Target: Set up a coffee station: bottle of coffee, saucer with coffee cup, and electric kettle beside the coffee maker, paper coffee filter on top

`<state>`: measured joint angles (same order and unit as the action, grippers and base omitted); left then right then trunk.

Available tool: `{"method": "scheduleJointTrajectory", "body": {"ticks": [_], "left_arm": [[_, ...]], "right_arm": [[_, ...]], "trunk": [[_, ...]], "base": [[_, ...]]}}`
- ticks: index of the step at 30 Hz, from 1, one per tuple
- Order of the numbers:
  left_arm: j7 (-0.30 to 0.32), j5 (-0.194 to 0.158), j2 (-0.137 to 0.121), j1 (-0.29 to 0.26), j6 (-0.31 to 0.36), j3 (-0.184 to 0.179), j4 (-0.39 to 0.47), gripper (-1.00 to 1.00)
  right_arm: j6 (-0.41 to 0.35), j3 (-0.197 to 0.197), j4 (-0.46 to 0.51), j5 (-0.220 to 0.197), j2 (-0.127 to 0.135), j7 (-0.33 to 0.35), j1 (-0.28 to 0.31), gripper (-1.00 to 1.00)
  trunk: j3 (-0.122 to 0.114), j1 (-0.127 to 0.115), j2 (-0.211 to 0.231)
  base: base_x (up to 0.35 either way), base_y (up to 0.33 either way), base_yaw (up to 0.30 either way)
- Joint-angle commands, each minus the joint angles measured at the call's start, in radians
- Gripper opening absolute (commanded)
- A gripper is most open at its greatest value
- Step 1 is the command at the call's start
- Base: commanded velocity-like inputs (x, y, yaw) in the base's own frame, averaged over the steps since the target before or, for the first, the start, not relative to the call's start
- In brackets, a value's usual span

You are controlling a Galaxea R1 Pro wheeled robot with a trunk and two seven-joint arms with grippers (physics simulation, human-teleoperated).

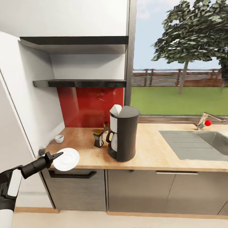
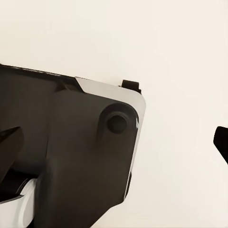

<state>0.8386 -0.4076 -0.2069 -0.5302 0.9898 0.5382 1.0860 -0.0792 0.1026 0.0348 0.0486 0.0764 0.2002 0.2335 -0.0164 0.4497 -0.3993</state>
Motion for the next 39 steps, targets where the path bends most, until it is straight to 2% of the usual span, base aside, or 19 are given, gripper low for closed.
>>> {"method": "scheduleJointTrajectory", "body": {"ticks": [1,7,14,17,18,22,26,31,39], "left_arm": [[0.005,0.003,0.0,0.001,0.003,0.003,0.0,-1.0],[0.004,0.004,0.007,0.004,0.001,0.006,-0.009,-1.0],[-0.087,-0.003,0.058,0.005,-0.011,0.011,-0.01,-1.0],[-0.107,-0.003,0.088,0.005,-0.072,0.026,-0.011,-1.0],[-0.121,-0.002,0.107,0.006,-0.105,0.04,-0.012,-1.0],[-0.153,-0.004,0.127,0.006,-0.123,0.05,-0.013,-1.0],[-0.169,-0.004,0.156,0.006,-0.135,0.053,-0.011,-1.0],[-0.177,-0.003,0.166,0.008,-0.144,0.052,-0.013,-1.0],[-0.206,-0.002,0.167,0.012,-0.145,0.052,-0.017,-1.0]], "right_arm": [[-0.005,0.006,0.002,0.005,0.0,0.003,0.0,1.0],[-0.005,0.006,0.002,0.004,0.0,0.003,0.0,1.0],[-0.004,0.006,0.003,0.005,-0.001,0.002,0.0,1.0],[-0.002,0.007,0.003,0.004,-0.002,0.002,0.0,1.0],[-0.002,0.007,0.004,0.004,-0.001,0.002,0.0,1.0],[-0.002,0.006,0.004,0.004,-0.002,0.002,0.0,1.0],[0.032,0.006,0.001,0.004,-0.001,0.003,0.0,1.0],[0.042,0.005,-0.003,0.004,0.0,0.004,0.0,1.0],[0.042,0.005,-0.004,0.005,0.0,0.004,0.0,1.0]], "trunk": [[0.0,0.0,-0.001],[0.0,0.0,-0.001],[0.0,0.0,-0.001],[0.0,0.0,-0.001],[0.0,0.0,-0.001],[0.0,0.0,-0.001],[0.0,0.0,-0.001],[0.0,0.0,-0.001],[0.0,0.0,-0.001]], "base": [[0.0,0.0,-0.262],[0.0,0.0,-0.262],[0.0,0.0,-0.065],[0.0,0.0,-0.005],[0.0,0.0,0.0],[0.0,0.0,0.0],[0.0,0.0,0.0],[0.119,-0.053,0.0],[0.089,-0.033,0.0]]}}
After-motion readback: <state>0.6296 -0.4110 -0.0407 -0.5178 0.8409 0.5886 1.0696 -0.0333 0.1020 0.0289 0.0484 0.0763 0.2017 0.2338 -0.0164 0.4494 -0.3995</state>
